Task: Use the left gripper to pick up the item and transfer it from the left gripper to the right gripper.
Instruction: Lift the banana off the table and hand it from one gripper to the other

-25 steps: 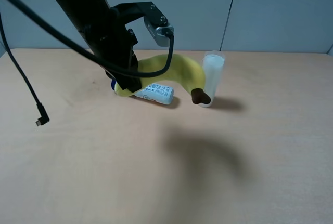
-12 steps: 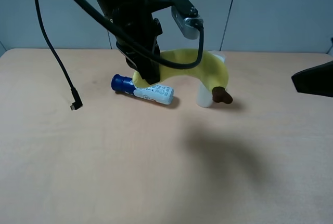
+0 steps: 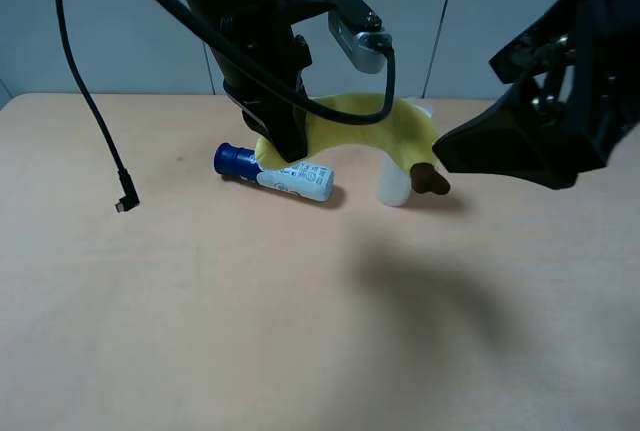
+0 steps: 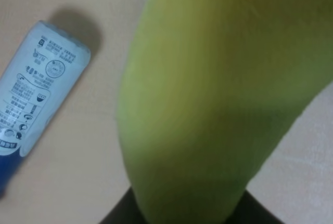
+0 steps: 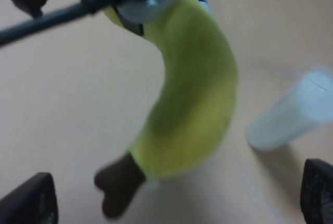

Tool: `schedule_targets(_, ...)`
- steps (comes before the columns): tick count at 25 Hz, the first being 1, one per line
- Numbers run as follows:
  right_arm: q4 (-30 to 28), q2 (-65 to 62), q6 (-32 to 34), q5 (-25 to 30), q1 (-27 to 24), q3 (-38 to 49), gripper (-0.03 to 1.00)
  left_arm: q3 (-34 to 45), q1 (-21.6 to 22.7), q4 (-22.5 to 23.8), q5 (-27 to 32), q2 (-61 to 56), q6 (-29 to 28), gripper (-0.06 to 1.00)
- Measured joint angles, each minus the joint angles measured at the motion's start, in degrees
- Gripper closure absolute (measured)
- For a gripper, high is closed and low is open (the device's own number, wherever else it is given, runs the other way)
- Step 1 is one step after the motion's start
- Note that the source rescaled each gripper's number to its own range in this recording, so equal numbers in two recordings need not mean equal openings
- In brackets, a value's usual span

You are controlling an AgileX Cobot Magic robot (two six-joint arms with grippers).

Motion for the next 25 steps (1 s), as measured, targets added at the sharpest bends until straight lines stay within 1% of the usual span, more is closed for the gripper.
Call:
schedule_targets(9,-0.6,10.1,0.0,-5.8,0.0,-0.7,-0.03,-0.2,0.0,0.0,-0.4,0.0,0.0,0.94)
schedule_targets(14,-3.7,14.5,2.3,-9.5,0.0,-0.7,-0.03,-0.3,0.0,0.0,-0.5,0.0,0.0,0.94)
schedule_targets(18,-4.6,15.9,3.0,-11.6,0.0,-0.7,-0.02,-0.3,0.0,0.0,-0.5,0.0,0.0,0.94)
schedule_targets(19,-4.8,15.9,3.0,-11.6,0.0,-0.7,0.05,-0.3,0.0,0.0,-0.6,0.0,0.0,0.94)
schedule_targets(20,-5.2,15.9,3.0,-11.6,0.0,-0.7,0.2,-0.3,0.0,0.0,-0.7,0.0,0.0,0.94)
schedule_targets(21,-5.7,15.9,3.0,-11.6,0.0,-0.7,0.41,-0.3,0.0,0.0,-1.2,0.0,0.0,0.94)
schedule_targets(22,-6.1,15.9,3.0,-11.5,0.0,-0.7,0.65,-0.3,0.0,0.0,-1.6,0.0,0.0,0.94)
schedule_targets(23,-6.5,15.9,3.0,-11.3,0.0,-0.7,0.84,-0.3,0.0,0.0,-1.9,0.0,0.0,0.94)
schedule_targets(24,-6.8,15.9,3.1,-11.2,0.0,-0.7,0.97,-0.3,0.0,-0.1,-2.2,0.0,0.0,0.94)
schedule_targets(25,-7.0,15.9,3.1,-11.0,0.0,-0.7,0.95,-0.3,0.0,-0.1,-2.6,0.0,0.0,0.94)
